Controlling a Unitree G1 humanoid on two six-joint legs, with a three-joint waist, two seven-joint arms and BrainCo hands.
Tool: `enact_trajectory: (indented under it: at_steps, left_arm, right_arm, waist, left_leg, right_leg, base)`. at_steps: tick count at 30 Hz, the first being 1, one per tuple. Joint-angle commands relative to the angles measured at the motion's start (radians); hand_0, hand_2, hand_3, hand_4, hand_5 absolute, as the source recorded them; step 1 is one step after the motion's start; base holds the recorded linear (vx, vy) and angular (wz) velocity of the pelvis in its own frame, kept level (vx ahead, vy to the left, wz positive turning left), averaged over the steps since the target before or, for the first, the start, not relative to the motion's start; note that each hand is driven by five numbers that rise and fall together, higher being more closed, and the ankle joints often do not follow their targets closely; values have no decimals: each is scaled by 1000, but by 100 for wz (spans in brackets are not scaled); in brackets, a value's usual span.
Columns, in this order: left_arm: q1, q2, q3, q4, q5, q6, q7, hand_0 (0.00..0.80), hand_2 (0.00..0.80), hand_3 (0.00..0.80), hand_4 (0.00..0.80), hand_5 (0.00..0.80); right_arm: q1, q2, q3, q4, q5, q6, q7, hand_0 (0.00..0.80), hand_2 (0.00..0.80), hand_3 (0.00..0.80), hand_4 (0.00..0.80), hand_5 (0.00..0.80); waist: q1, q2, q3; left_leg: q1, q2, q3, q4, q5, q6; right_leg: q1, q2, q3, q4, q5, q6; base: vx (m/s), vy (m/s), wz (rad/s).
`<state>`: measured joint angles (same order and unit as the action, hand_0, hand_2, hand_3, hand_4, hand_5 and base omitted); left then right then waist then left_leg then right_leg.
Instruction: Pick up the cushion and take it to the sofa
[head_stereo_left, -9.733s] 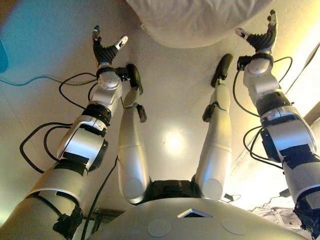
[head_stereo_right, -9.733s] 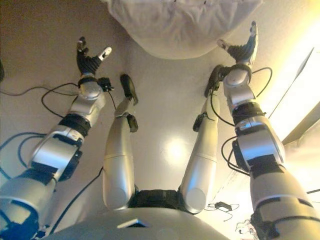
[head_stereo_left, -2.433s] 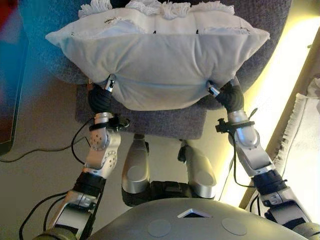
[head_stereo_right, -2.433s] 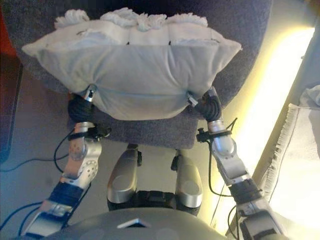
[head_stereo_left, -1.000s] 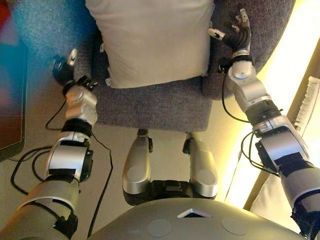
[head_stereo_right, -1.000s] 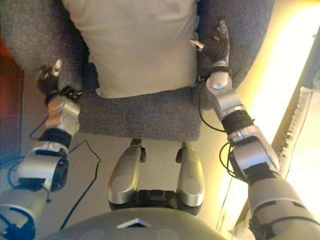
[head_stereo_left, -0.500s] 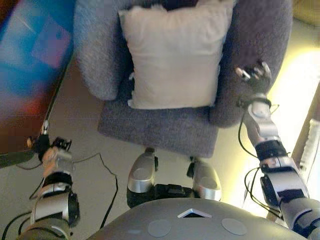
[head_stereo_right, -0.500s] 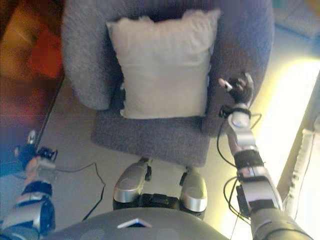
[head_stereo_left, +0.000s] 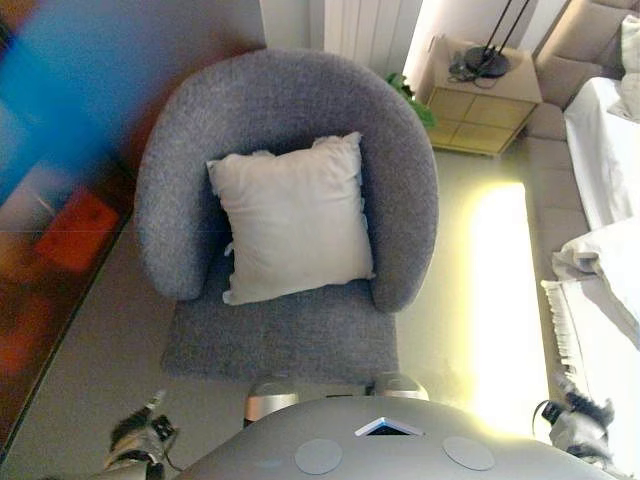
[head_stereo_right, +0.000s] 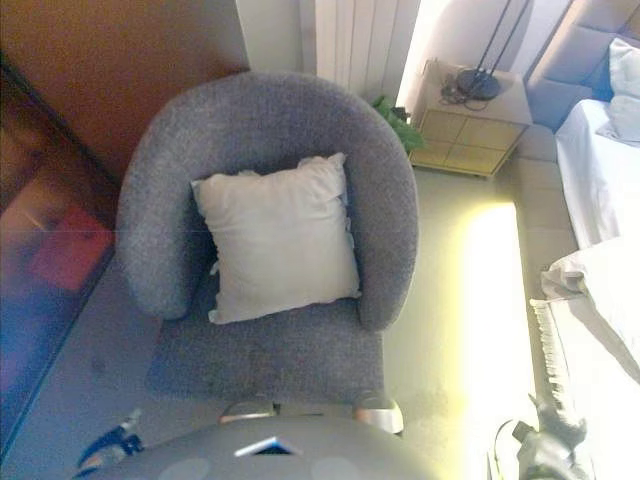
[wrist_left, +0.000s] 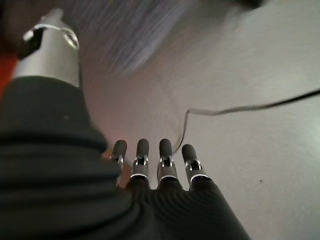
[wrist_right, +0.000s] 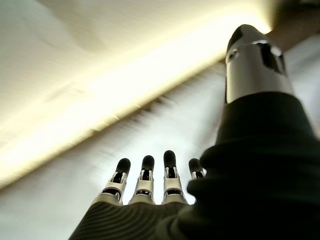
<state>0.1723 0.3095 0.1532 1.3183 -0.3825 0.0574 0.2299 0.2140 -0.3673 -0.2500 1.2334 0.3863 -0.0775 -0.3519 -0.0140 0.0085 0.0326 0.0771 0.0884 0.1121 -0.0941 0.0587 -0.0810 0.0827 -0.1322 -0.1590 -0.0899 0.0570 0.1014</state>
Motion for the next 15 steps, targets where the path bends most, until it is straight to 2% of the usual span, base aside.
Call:
enact_trajectory:
  at_steps: [1, 2, 3, 6, 8, 15]
  left_arm:
    - [-46, -19, -36, 70, 99, 58, -70, 0, 0, 0, 0, 0]
    - [-50, -32, -50, 76, 99, 57, -73, 0, 0, 0, 0, 0]
    - [-60, -59, -81, 79, 99, 69, -100, 0, 0, 0, 0, 0]
    - [-81, -98, -129, 83, 100, 92, -125, 0, 0, 0, 0, 0]
    - [-89, -109, -159, 77, 75, 107, -138, 0, 0, 0, 0, 0]
    - [-107, -103, -183, 64, -10, 162, -151, 0, 0, 0, 0, 0]
  right_arm:
    - [-86, 66, 59, 66, 4, 24, 79, 0, 0, 0, 0, 0]
    - [-88, 81, 76, 78, 3, 38, 89, 0, 0, 0, 0, 0]
    - [-93, 116, 108, 95, -22, 82, 122, 0, 0, 0, 0, 0]
    - [-101, 168, 175, 114, -23, 113, 124, 0, 0, 0, 0, 0]
    - [-107, 185, 219, 106, -86, 122, 137, 0, 0, 0, 0, 0]
    - [-122, 173, 292, 83, -117, 115, 156, 0, 0, 0, 0, 0]
  waist:
    - [12, -30, 30]
    - [12, -30, 30]
    - [10, -27, 28]
    - [10, -24, 27]
    - [8, -20, 26]
    - [11, -17, 28]
  left_leg:
    - [53, -2, -5, 7, -107, -6]
    - [56, -2, -5, 7, -108, -5]
    - [61, -1, -6, 7, -111, -3]
    - [69, -1, -7, 7, -115, 1]
    - [73, -1, -7, 7, -116, 3]
    - [77, -5, -15, 7, -117, 4]
  right_leg:
    - [37, -36, -23, 21, -52, 44]
    - [39, -34, -21, 21, -53, 43]
    - [43, -33, -20, 22, -54, 40]
    - [53, -31, -22, 23, -57, 36]
    - [57, -31, -23, 23, -58, 35]
    - [65, -29, -27, 25, -63, 33]
  base:
    - [0, 0, 0]
    - [0, 0, 0]
    - [0, 0, 0]
    - [0, 0, 0]
    - [0, 0, 0]
    - [-4, 1, 0]
